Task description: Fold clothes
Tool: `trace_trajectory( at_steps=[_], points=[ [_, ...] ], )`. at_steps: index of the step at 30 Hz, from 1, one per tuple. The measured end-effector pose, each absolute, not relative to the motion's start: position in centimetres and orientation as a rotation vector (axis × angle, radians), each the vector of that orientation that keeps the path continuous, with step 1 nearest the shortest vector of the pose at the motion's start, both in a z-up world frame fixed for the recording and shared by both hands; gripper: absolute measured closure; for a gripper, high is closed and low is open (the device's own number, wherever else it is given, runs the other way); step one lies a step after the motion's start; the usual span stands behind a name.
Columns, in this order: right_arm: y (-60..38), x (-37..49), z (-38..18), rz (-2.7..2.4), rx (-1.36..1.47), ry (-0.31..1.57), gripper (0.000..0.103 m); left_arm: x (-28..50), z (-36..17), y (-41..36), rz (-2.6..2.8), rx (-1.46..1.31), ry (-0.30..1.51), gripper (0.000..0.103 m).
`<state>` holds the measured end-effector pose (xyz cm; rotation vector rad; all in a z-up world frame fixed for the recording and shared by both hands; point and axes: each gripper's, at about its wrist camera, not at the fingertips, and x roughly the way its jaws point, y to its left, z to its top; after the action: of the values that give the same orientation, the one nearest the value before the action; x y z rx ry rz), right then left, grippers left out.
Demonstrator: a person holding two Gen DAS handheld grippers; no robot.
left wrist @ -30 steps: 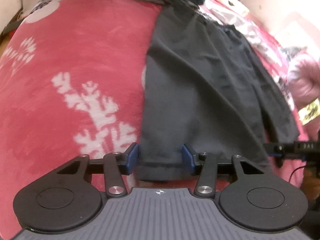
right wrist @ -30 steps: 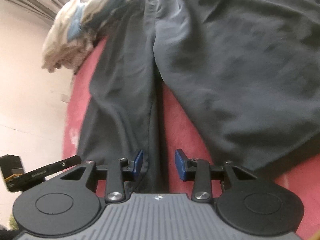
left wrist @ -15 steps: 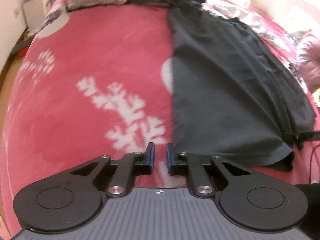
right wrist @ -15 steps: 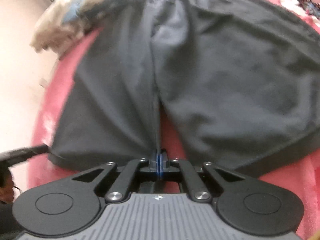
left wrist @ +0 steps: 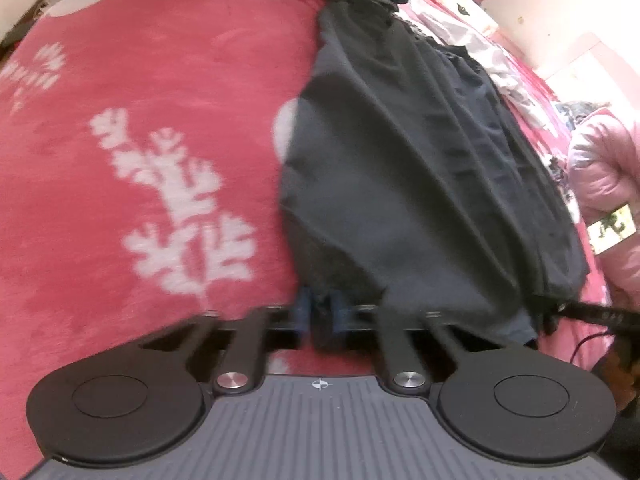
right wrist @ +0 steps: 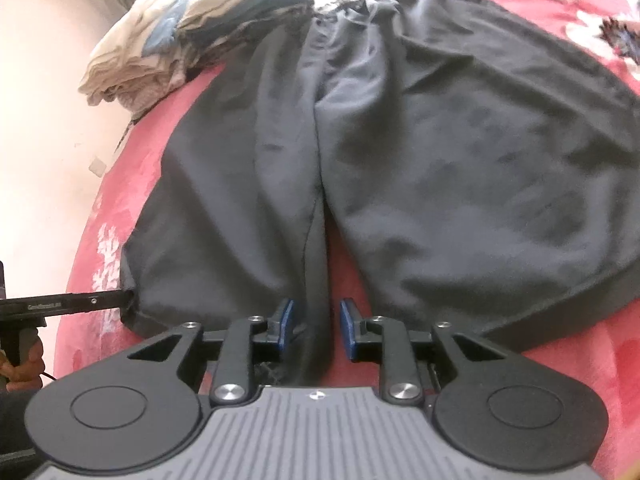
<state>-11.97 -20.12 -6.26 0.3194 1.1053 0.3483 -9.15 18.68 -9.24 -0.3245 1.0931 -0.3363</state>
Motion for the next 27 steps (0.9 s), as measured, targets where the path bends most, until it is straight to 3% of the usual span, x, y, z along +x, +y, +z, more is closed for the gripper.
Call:
trace_trajectory(
  at_steps=[7,13,21,27],
  points=[
    [-20.2,-12.2,-7.3,0.345,0.346,1.128,0.076,-9.5,-3.5,10.6,-0.694,-0.143,0.846,0.103],
    [-20.7,-11.8,-7.7,0.342,0.376,1.136,0.077,-10.0,-5.2,6.5,-0.766,-0.018,0.868,0.103],
    [-20.8,-12.0,-7.5,0.348,0.376,1.131,0.077,-12.9,-2.4,18.2,-0.420,-0.209,0.900,0.103],
    [-20.6,-12.0,-7.6,0.353,0.387,1.125,0.077,-15.7,-7.3,25.7,-0.154,-0.325,1.054,0.102]
  ],
)
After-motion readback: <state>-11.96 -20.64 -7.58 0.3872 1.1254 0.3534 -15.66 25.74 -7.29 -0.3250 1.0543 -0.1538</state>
